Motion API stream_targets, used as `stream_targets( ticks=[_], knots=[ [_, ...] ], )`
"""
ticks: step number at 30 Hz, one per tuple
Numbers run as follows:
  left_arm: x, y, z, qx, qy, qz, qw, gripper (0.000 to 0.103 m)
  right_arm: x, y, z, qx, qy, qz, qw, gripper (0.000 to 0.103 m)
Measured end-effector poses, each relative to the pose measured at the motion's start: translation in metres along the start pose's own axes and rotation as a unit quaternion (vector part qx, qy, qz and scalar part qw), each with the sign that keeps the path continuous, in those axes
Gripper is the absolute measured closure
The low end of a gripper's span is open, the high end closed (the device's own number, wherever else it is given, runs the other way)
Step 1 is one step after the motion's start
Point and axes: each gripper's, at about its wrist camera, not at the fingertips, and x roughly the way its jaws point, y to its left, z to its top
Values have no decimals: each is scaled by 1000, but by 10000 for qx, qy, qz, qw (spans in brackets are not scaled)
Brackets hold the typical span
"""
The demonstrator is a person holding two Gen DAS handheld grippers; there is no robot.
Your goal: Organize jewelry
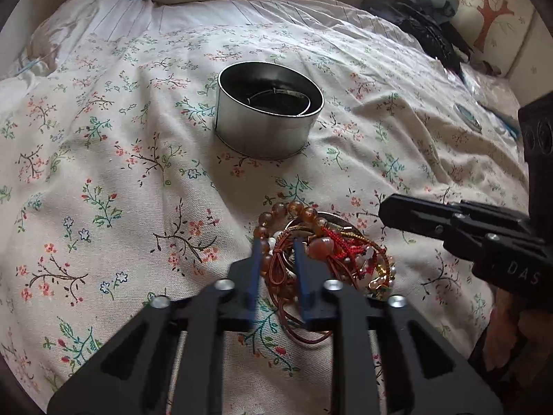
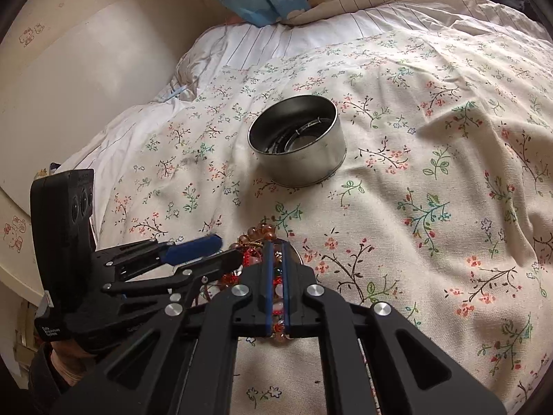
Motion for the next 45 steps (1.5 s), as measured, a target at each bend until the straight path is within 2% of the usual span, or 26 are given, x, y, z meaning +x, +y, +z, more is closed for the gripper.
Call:
stream_targets(
  ticks=[1,4,6,7,13,16,17,18,20,22,28,31,32,33,34,35,37,38,39,41,42,45],
  knots=[
    [-2,-2,0,78,-18,-36,10000,98,1,0,-1,16,26,11,10000,98],
    [-11,-6,-2,227,-142,-165,9995,98,2,1,-2,34,34,34,10000,94],
    [-19,-2,-2,113,-257,-318,9991,98,2,3,-3,-20,11,37,10000,65],
    [-24,2,-2,27,-353,-444,9984,98,2,7,-4,-103,6,69,9999,65],
    [-48,24,-4,-560,-849,-916,9906,98,20,27,-6,-585,249,-48,9980,65],
    [-53,28,-2,-709,-1001,-904,9883,98,34,36,-9,-847,485,-222,9950,66],
    [-54,29,-2,-743,-1035,-892,9878,98,36,38,-10,-906,521,-268,9942,74],
    [-54,30,-2,-776,-1062,-869,9875,98,35,38,-11,-933,498,-258,9941,86],
    [-54,33,-1,-852,-1063,-813,9873,98,28,35,-10,-824,380,-161,9957,94],
    [-51,34,0,-882,-1032,-786,9876,98,19,27,-7,-592,207,-7,9980,97],
    [-51,30,0,-789,-1064,-722,9886,98,-9,1,0,150,-320,666,9972,98],
    [-53,33,1,-880,-1125,-678,9874,98,-4,9,2,-3,-216,591,9980,97],
    [-54,36,0,-933,-1165,-678,9865,98,3,14,0,-138,-59,462,9988,85],
    [-56,38,0,-984,-1205,-679,9855,98,9,21,-3,-327,50,309,9990,65],
    [-57,40,0,-1024,-1231,-673,9848,98,15,31,-5,-577,106,116,9982,60],
    [-57,41,0,-1047,-1245,-659,9845,98,19,40,-6,-818,138,-48,9965,60],
    [-57,41,1,-1051,-1257,-650,9843,98,29,48,-10,-1081,229,-333,9933,62],
    [-57,41,1,-1040,-1255,-654,9845,98,35,49,-11,-1157,318,-428,9919,70],
    [-57,40,1,-1019,-1244,-655,9848,98,40,49,-12,-1205,404,-492,9907,83],
    [-56,37,1,-977,-1221,-629,9857,98,41,47,-12,-1201,430,-540,9903,94],
    [-55,37,1,-965,-1217,-616,9859,98,37,42,-10,-1058,374,-376,9930,98],
    [-56,35,1,-947,-1241,-597,9859,98,14,25,-3,-429,-11,324,9986,98]
  ],
)
